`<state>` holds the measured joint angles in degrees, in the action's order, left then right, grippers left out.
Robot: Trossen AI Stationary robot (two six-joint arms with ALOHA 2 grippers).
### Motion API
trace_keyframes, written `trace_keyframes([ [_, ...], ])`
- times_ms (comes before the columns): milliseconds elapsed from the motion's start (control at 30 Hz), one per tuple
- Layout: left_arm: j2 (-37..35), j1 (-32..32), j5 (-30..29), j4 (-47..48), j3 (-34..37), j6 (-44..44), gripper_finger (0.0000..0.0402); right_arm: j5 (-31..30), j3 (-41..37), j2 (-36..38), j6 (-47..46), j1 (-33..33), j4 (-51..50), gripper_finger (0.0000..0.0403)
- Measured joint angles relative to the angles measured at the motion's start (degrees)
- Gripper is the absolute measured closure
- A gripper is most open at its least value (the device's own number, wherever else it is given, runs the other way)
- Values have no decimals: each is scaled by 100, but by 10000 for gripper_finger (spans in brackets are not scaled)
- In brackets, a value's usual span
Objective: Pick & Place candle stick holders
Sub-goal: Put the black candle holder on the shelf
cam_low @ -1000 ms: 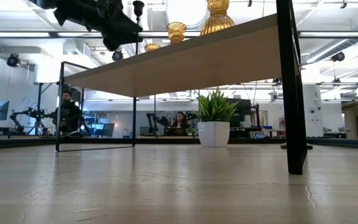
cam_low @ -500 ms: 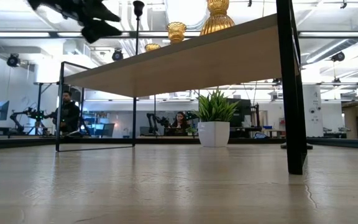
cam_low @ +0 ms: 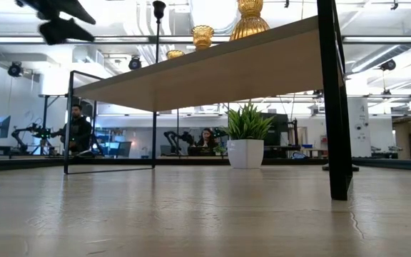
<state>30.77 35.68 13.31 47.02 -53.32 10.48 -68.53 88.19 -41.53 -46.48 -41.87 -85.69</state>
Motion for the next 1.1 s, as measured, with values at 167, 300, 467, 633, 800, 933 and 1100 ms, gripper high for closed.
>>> trace_keyframes([
  [167, -504, -2, -696, 52, 2, 40, 161, 255, -299, -344, -5, 0, 315, 394],
  [300, -794, -2, -1266, -18, -9, -59, 161, 851, -496, -619, 17, 0, 743, 394],
  [467, -907, -2, -1472, -258, 9, -50, 161, 1364, -554, -1034, -63, -2, 875, 394],
  [633, -858, -2, -1649, -353, 9, -59, 161, 2079, -554, -1477, -109, 0, 1160, 394],
  [800, -842, 0, -2055, -354, 9, -135, 161, 3114, -553, -1860, -388, -2, 783, 394],
  [933, -840, -2, -2075, -351, 9, -133, 160, 3902, -595, -1983, -1190, -155, -131, 395],
  [1100, -840, -2, -2074, -351, 9, -133, 161, 3908, -721, -1798, -1530, -830, -382, 395],
])
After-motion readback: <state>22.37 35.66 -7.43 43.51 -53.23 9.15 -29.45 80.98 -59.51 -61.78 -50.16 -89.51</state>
